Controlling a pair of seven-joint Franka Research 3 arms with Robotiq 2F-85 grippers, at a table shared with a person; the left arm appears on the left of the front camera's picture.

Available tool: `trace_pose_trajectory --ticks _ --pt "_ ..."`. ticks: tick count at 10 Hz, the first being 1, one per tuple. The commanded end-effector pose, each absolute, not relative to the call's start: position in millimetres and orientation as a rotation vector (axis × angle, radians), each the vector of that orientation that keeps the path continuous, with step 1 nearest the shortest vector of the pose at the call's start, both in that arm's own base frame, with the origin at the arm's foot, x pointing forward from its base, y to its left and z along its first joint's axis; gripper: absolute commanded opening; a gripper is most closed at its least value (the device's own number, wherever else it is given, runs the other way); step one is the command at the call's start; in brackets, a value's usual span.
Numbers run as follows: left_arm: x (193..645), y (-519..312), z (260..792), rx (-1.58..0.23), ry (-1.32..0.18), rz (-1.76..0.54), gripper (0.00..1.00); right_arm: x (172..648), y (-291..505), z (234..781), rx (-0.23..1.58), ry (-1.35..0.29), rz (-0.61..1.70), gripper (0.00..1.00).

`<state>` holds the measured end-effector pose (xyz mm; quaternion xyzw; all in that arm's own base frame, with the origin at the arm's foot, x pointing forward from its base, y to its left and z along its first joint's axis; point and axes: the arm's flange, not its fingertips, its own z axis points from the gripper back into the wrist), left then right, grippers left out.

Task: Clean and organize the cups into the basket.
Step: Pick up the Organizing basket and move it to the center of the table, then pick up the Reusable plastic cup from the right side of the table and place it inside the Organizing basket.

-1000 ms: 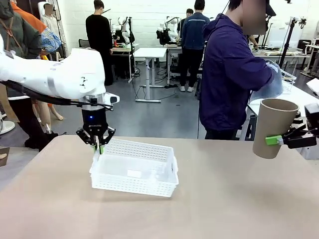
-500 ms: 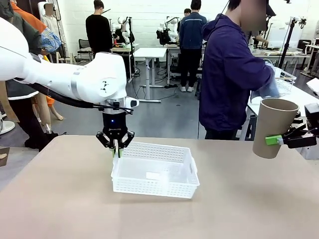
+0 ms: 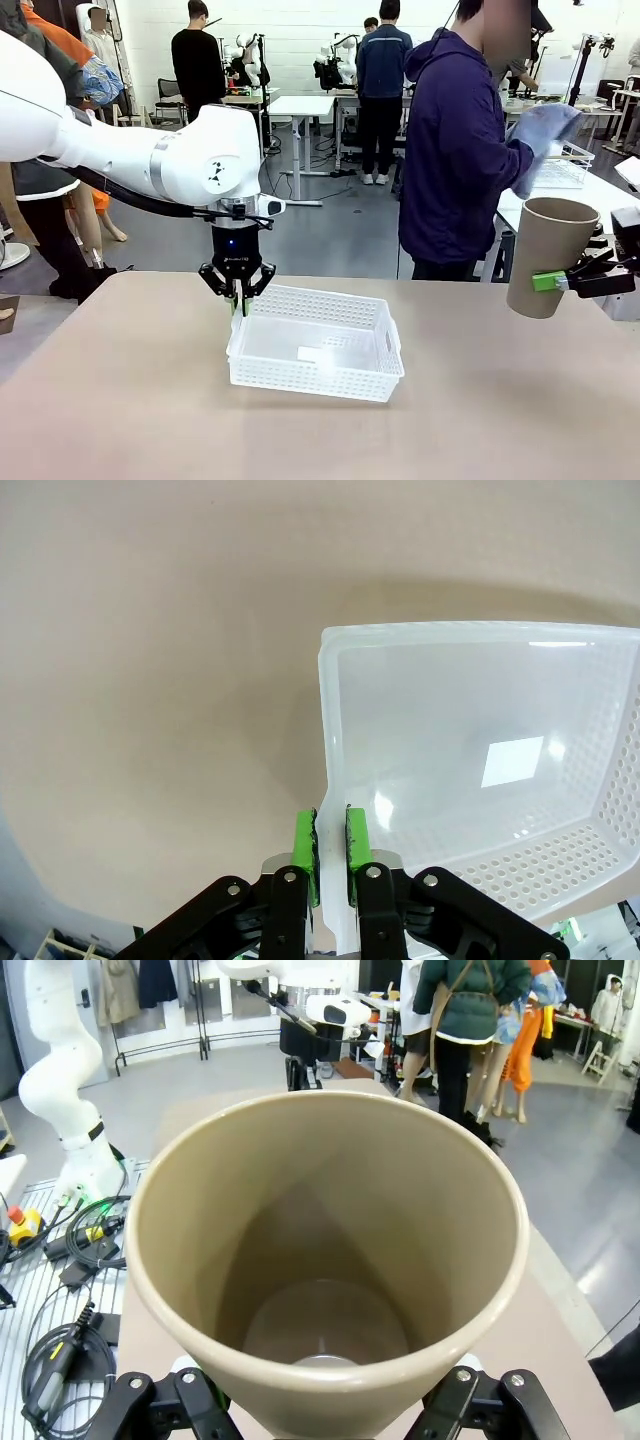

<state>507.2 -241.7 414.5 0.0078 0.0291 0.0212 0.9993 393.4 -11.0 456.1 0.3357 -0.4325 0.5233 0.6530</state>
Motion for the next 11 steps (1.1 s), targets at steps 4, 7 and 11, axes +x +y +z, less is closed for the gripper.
trace_pose_trajectory --ticks 4,7,11 --pt "505.1 -244.8 413.3 0.016 0.057 0.051 0.0 431.2 116.8 540.6 0.506 -0.568 1.357 0.83" --pt "505.1 -244.8 413.3 0.016 0.057 0.051 0.0 467.1 217.1 545.4 0.381 -0.36 1.423 0.83" --pt "505.1 -244.8 413.3 0.016 0.057 0.051 0.0 503.1 304.2 496.0 0.288 -0.179 1.499 0.83"
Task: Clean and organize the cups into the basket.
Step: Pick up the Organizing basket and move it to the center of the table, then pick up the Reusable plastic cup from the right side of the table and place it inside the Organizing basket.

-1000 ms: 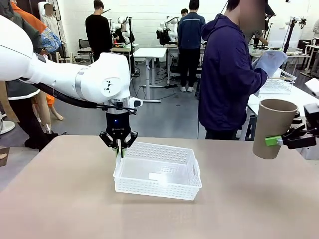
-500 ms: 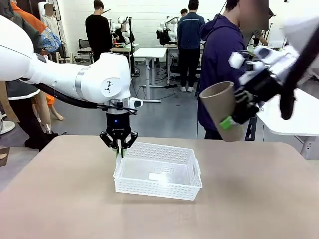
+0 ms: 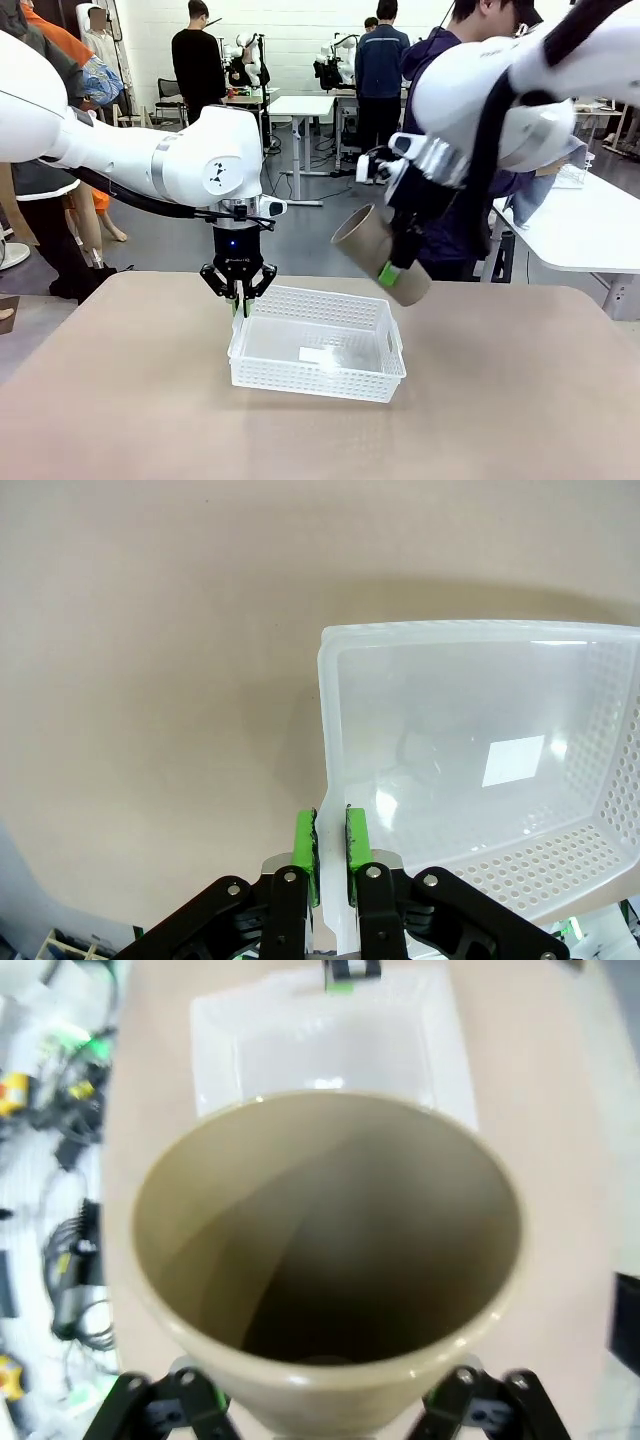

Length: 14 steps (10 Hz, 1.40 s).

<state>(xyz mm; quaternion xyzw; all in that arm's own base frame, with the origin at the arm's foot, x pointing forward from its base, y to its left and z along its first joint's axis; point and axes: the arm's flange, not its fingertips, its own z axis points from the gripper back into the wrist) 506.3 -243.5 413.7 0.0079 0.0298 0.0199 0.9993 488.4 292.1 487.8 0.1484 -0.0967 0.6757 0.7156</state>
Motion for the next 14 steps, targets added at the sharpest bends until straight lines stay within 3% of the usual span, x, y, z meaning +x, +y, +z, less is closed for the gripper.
trace_pose_trajectory --ticks 1,8,11,14 --pt "505.1 -244.8 413.3 0.016 0.057 0.051 0.0 505.8 319.0 485.8 0.272 -0.163 1.519 0.83" --pt "505.1 -244.8 413.3 0.016 0.057 0.051 0.0 503.1 324.7 469.8 0.297 -0.172 1.554 0.83" --pt "505.1 -244.8 413.3 0.016 0.057 0.051 0.0 450.6 331.6 425.6 0.148 -0.228 1.567 0.83" --pt "505.1 -244.8 413.3 0.016 0.057 0.051 0.0 432.4 350.9 402.8 0.105 -0.273 1.571 0.83"
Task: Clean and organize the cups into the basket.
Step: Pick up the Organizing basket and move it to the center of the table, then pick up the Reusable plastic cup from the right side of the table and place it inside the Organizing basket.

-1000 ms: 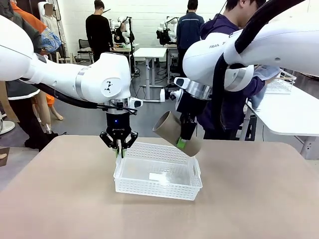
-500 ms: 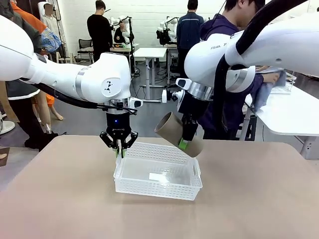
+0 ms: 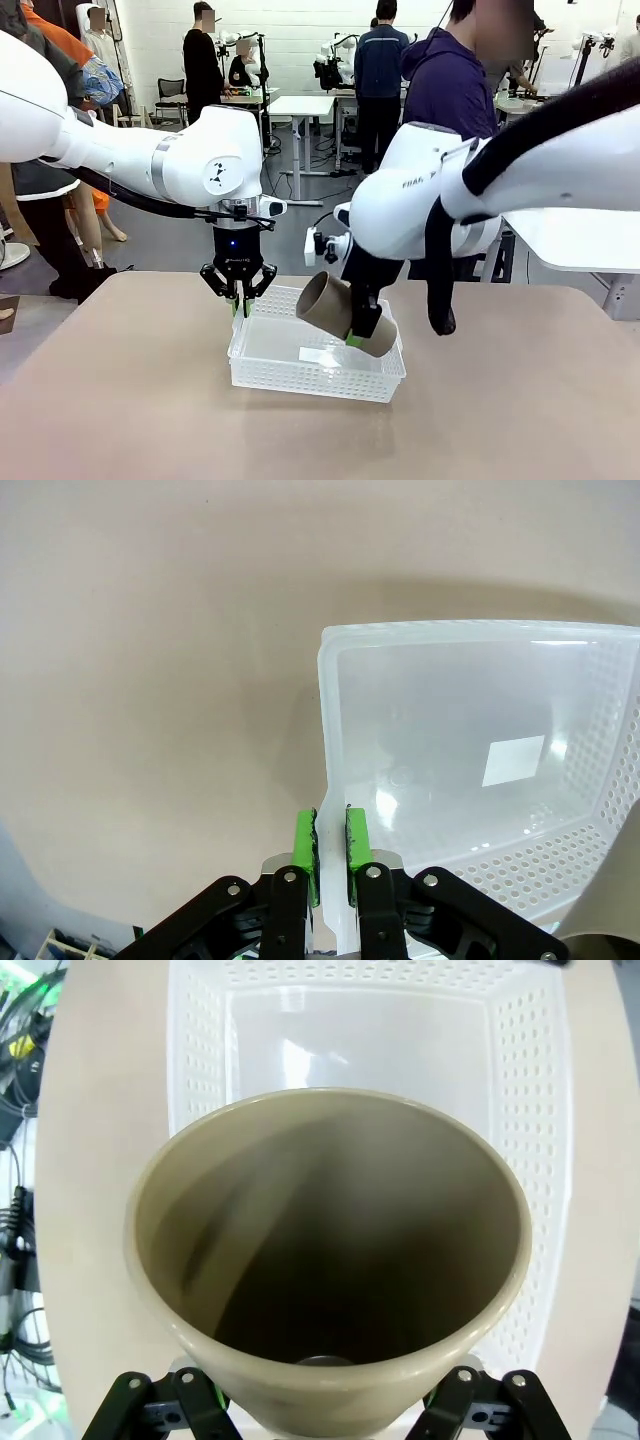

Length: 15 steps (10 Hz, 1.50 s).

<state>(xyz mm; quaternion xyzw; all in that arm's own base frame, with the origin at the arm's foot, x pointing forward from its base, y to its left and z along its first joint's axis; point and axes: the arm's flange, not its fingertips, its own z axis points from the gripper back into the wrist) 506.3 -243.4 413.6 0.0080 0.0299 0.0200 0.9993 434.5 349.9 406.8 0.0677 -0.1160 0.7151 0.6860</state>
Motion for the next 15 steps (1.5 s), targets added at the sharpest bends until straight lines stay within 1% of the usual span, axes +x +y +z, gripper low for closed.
trace_pose_trajectory --ticks 1,2,5,7,8,9,12,13,14,15 --pt "505.1 -244.8 413.3 0.016 0.057 0.051 0.0 435.4 355.8 396.3 0.093 -0.258 1.561 0.83" --pt "505.1 -244.8 413.3 0.016 0.057 0.051 0.0 442.0 359.1 390.1 0.077 -0.255 1.547 0.83" --pt "505.1 -244.8 413.3 0.016 0.057 0.051 0.0 470.9 365.9 370.6 0.12 -0.205 1.547 0.83" --pt "505.1 -244.8 413.3 0.016 0.057 0.051 0.0 479.8 371.1 363.1 0.158 -0.167 1.573 0.83" --pt "505.1 -244.8 413.3 0.016 0.057 0.051 0.0 480.8 372.2 362.6 0.167 -0.157 1.576 0.91" --pt "505.1 -244.8 413.3 0.016 0.057 0.051 0.0 480.8 372.3 363.1 0.171 -0.152 1.58 1.0" --pt "505.1 -244.8 413.3 0.016 0.057 0.051 0.0 480.8 371.6 363.9 0.192 -0.136 1.586 1.0" --pt "505.1 -244.8 413.3 0.016 0.057 0.051 0.0 476.5 367.0 370.7 0.197 -0.16 1.595 1.0" --pt "505.1 -244.8 413.3 0.016 0.057 0.051 0.0 466.2 353.0 387.3 0.211 -0.227 1.614 1.0" --pt "505.1 -244.8 413.3 0.016 0.057 0.051 0.0 450.4 329.1 411.7 0.223 -0.338 1.62 1.0"
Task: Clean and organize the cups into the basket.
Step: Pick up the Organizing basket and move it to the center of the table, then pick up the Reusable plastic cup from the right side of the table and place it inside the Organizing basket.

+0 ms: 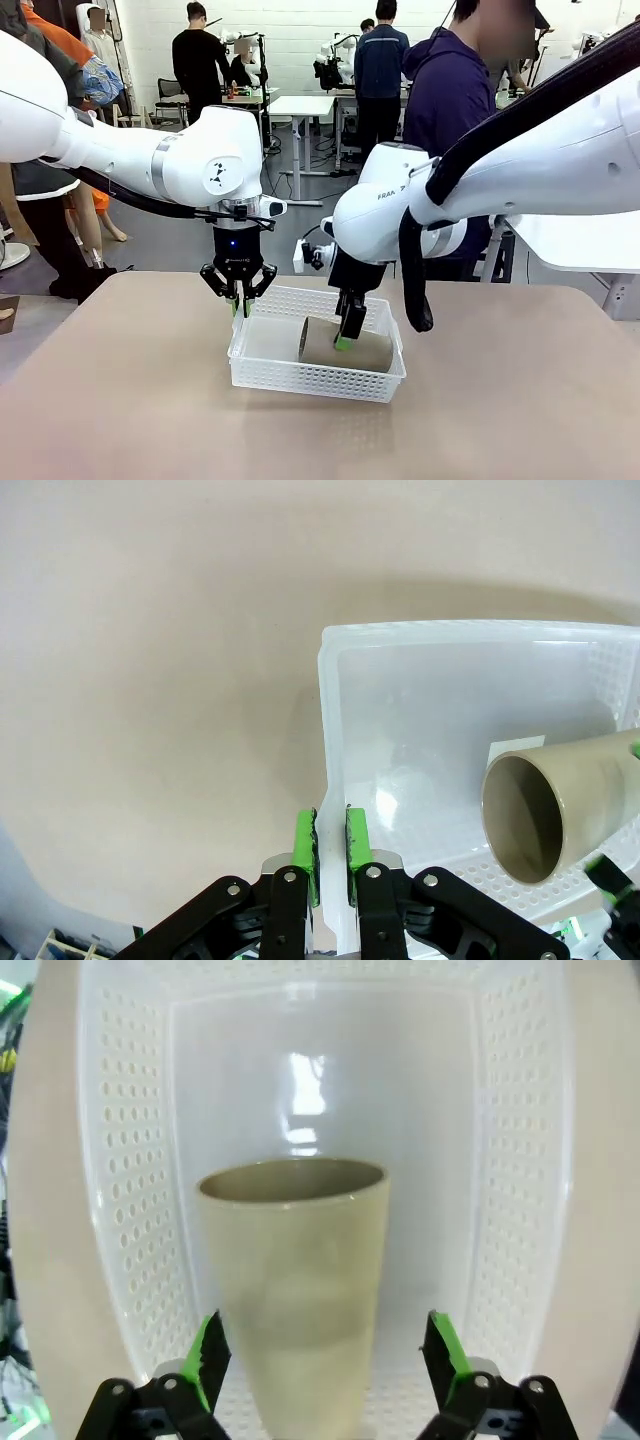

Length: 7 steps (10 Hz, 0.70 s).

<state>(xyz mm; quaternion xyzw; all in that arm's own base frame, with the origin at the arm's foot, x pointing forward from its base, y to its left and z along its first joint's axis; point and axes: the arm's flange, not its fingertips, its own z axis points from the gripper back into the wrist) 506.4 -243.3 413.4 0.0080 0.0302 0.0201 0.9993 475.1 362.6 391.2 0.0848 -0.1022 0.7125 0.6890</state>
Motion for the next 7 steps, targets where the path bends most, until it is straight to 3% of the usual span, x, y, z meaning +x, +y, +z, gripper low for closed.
trace_pose_trajectory --ticks 1,3,4,7 --pt "505.1 -244.8 413.3 0.016 0.057 0.051 0.0 431.4 293.7 436.7 0.274 -0.467 1.63 1.0" --pt "505.1 -244.8 413.3 0.016 0.057 0.051 0.0 409.9 219.6 454.8 0.394 -0.665 1.654 1.0" --pt "505.1 -244.8 413.3 0.016 0.057 0.051 0.0 411.4 99.5 417.0 0.595 -0.878 1.596 1.0" --pt "505.1 -244.8 413.3 0.016 0.057 0.051 0.0 415.0 52.3 392.7 0.66 -0.945 1.482 1.0"
